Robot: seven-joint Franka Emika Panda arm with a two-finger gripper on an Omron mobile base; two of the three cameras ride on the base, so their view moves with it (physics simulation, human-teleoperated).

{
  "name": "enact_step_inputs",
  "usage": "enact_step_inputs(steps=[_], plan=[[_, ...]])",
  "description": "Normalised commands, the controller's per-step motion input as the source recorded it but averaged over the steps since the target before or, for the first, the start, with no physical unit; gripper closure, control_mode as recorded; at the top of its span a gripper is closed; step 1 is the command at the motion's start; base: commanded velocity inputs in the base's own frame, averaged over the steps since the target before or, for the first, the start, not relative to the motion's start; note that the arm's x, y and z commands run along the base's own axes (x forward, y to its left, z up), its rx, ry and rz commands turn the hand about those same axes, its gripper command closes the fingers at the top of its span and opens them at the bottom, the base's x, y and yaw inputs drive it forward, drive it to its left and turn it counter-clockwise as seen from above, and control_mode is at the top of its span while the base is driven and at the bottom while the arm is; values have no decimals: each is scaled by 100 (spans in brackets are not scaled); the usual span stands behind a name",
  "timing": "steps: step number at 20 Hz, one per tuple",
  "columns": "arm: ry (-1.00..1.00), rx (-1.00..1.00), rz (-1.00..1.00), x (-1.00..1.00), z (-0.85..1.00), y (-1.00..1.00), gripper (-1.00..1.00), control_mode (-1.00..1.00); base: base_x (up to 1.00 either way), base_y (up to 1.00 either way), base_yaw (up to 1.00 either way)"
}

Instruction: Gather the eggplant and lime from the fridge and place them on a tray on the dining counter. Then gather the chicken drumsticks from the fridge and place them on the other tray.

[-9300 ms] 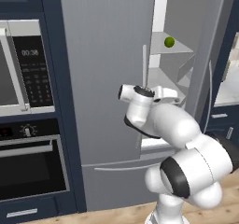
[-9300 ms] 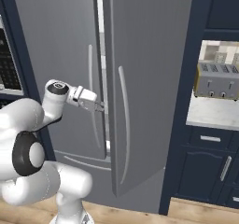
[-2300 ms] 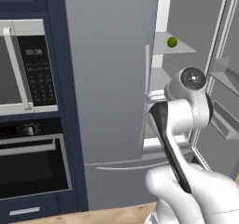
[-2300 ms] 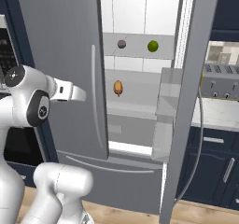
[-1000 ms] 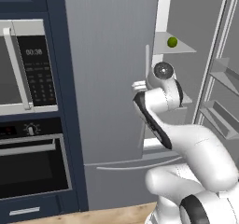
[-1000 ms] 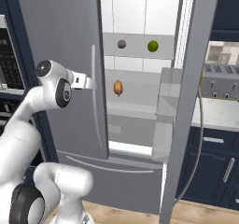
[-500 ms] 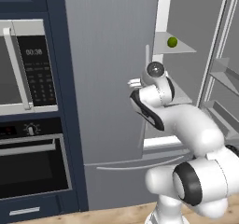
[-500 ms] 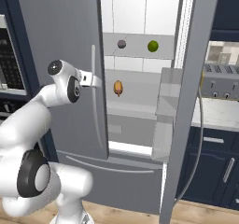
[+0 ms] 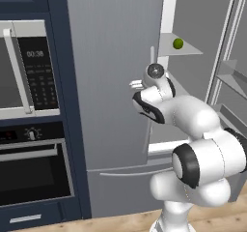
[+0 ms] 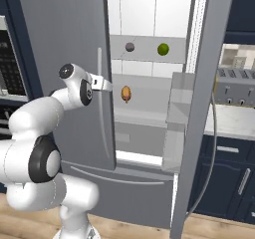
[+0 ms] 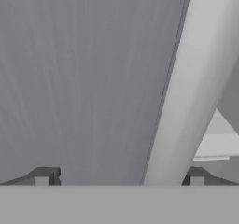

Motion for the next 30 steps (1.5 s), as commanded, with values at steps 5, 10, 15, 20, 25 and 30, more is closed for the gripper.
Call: enact_step_inputs(steps=[5,10,15,20,25,30], plan=[[0,0,-1,33,-17,0,-100,-100,0,0,0],[0,0,0,6,-4,0,100,-100,0,0,0],[0,0,0,0,0,0,100,-100,0,0,0],[0,0,0,0,0,0,100,-100,0,0,0],[1,0,0,-3,-1,1,100,-100,0,0,0],[0,0,-25,-75,-11,31,100,-100,0,0,0]])
